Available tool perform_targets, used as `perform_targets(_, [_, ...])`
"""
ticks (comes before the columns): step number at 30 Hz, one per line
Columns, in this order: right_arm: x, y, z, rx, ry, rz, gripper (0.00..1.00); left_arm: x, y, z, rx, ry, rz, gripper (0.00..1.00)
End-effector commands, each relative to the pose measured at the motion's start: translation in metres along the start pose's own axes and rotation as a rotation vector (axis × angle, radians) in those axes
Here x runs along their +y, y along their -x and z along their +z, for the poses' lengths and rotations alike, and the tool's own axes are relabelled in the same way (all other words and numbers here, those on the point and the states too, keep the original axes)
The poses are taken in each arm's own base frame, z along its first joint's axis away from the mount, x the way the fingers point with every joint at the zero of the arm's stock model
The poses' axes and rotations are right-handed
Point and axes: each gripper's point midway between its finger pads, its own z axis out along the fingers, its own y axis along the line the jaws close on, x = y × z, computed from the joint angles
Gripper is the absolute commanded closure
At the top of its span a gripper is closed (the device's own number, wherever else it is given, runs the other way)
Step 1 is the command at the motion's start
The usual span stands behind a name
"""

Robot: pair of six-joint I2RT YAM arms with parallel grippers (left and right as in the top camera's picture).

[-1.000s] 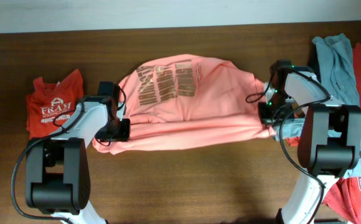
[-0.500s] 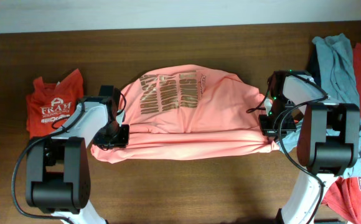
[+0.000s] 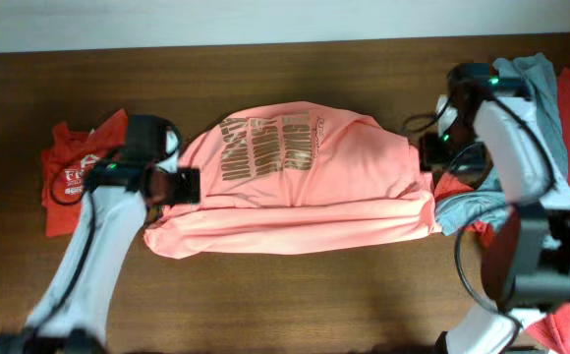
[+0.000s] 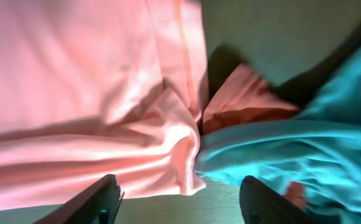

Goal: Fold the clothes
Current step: 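Release the hem and move both grippers to the shirt's top edge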

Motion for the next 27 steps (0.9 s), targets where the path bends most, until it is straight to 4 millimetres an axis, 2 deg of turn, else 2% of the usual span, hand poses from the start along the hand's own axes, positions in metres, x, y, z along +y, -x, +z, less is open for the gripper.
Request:
perform_targets(1, [0.002,0.000,-0.011,-0.023,0.000,-0.004,0.33,-0.002,0.024,-0.014,-0.112,-0.022,0.027,0.21])
perform_targets(5, [0.003,-0.004,-0.011,-0.005,0.008,-0.005,0.33,-0.019,0.051,-0.004,-0.189,-0.102,0.100,0.21])
perform_targets(8, [0.006,-0.005,-0.011,-0.002,0.022,-0.009,0.33,-0.025,0.071,0.018,-0.174,-0.126,0.134,0.21])
perform_targets(9, [0.006,-0.005,-0.011,0.000,0.022,-0.008,0.33,-0.029,0.083,0.035,-0.142,-0.151,0.176,0.20])
perform_targets(11, [0.006,-0.006,-0.011,0.004,0.022,-0.008,0.34,-0.036,0.095,0.053,-0.106,-0.193,0.221,0.20])
perform_targets(12, [0.006,-0.007,-0.011,0.007,0.022,-0.009,0.34,-0.037,0.109,0.074,-0.081,-0.208,0.229,0.20])
perform_targets(14, [0.006,-0.007,-0.011,0.007,0.022,-0.009,0.34,-0.038,0.122,0.096,-0.058,-0.215,0.224,0.20])
perform_targets(21, [0.006,-0.007,-0.011,0.006,0.022,-0.009,0.34,-0.050,0.146,0.148,-0.028,-0.281,0.220,0.23])
perform_targets(24, [0.006,-0.007,-0.011,0.006,0.022,-0.009,0.34,-0.052,0.142,0.163,-0.017,-0.292,0.218,0.26])
perform_targets(27, [0.006,-0.007,-0.011,0.006,0.021,-0.009,0.34,-0.052,0.130,0.180,0.025,-0.295,0.213,0.29])
